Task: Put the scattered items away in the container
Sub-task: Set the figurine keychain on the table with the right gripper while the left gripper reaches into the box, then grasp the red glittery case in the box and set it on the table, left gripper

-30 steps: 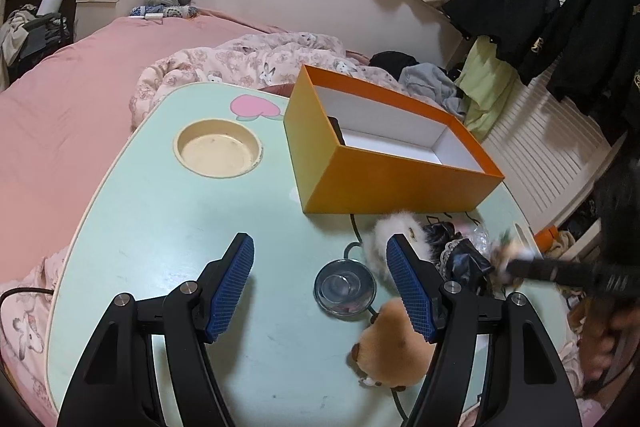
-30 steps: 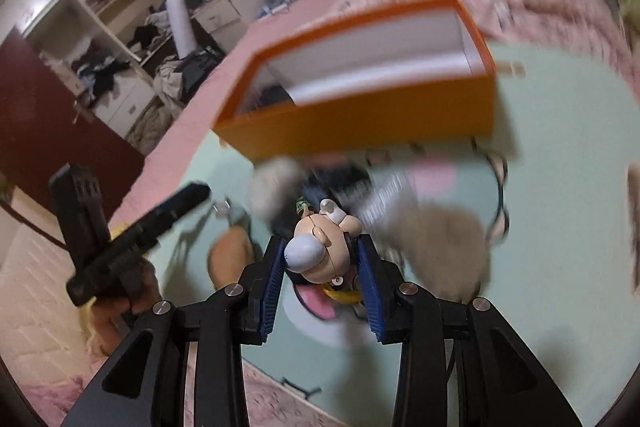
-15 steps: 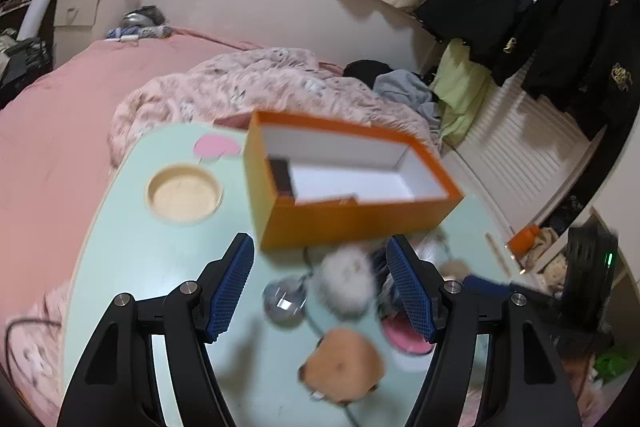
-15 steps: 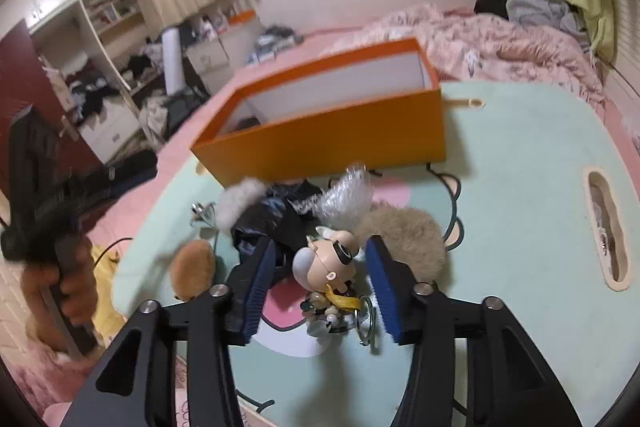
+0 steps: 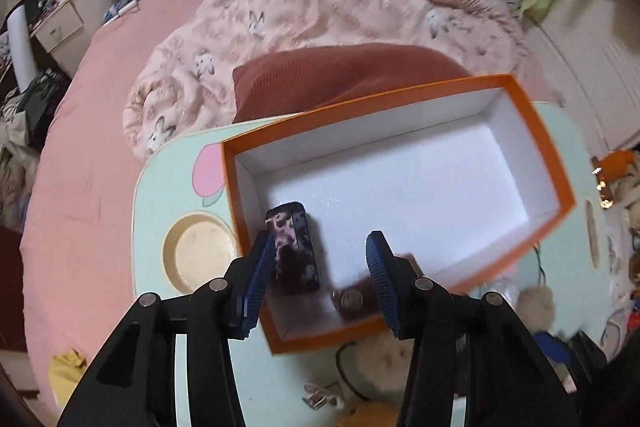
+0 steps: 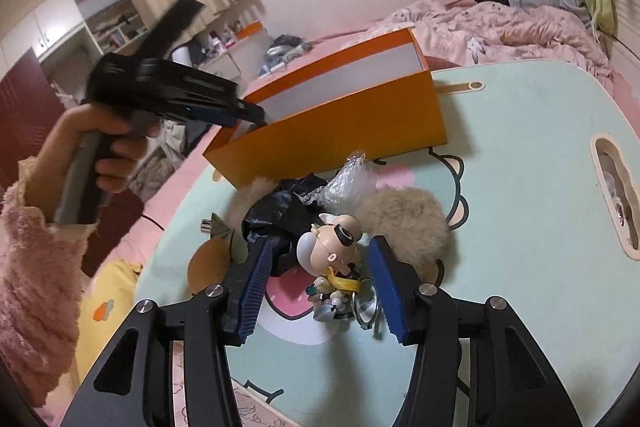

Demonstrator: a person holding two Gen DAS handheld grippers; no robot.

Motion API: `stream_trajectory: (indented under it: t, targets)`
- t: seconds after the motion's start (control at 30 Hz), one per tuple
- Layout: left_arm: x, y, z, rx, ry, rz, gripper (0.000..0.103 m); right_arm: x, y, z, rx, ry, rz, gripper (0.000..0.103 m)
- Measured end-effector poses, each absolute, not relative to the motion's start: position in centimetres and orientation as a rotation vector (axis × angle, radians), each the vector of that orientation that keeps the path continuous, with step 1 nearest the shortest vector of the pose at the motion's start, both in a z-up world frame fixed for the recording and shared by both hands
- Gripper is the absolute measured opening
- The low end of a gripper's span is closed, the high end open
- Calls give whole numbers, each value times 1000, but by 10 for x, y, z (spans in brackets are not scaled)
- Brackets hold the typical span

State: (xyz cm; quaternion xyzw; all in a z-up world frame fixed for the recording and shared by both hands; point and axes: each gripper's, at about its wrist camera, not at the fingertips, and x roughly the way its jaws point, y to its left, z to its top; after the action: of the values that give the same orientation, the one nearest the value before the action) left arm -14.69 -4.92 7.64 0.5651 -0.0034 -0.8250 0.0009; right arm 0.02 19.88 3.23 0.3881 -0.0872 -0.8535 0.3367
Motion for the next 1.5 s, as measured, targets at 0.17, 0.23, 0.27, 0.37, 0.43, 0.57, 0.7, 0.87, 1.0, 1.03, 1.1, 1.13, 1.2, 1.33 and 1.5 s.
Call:
stream_trajectory:
  t: [0.17, 0.23, 0.27, 0.37, 0.43, 0.57, 0.7, 0.87, 1.0, 1.03, 1.1, 1.13, 1.2, 1.33, 1.5]
  targets:
    - [-153, -42, 65, 1747, -89, -2513, 49, 0, 203, 32, 998, -273, -2191, 50]
    - [-152, -39, 62, 1724, -133, -2476, 49, 1, 205, 33, 987, -288, -2186, 50]
    - [-152, -37, 61, 1718, -157, -2462, 49, 2, 206, 34, 982, -295, -2181, 50]
    - [-156, -31, 51, 1736, -233, -2393, 49, 2, 209, 33, 976, -313, -2171, 51]
    - [-158, -30, 49, 1736, -238, -2368, 49, 1, 211, 33, 974, -331, -2166, 51]
    - [-161, -32, 51, 1746, -167, -2395, 49, 1, 215, 33, 965, -355, -2161, 51]
    - [-153, -32, 61, 1809, -19, -2541, 49, 2, 216, 33, 970, -374, -2150, 52]
    - [-152, -34, 70, 1682, -113, -2530, 49, 4, 216, 34, 966, -376, -2153, 52]
    - [-157, -29, 49, 1865, -122, -2460, 51, 4, 217, 34, 973, -380, -2151, 52]
    - [-158, -26, 43, 1890, -134, -2442, 51, 3, 217, 33, 975, -382, -2150, 52]
    - [-160, -25, 33, 1906, -169, -2411, 47, 3, 217, 33, 977, -385, -2151, 52]
    - [-161, -24, 31, 1881, -203, -2410, 45, 4, 218, 33, 978, -385, -2151, 52]
    - [-161, -21, 32, 1842, -262, -2445, 35, 4, 218, 33, 978, -387, -2153, 52]
    - [-157, -28, 41, 1819, -142, -2556, 29, 4, 218, 31, 987, -389, -2151, 52]
    - [-123, -34, 95, 1567, -3, -2808, 29, 3, 213, 29, 1024, -346, -2169, 52]
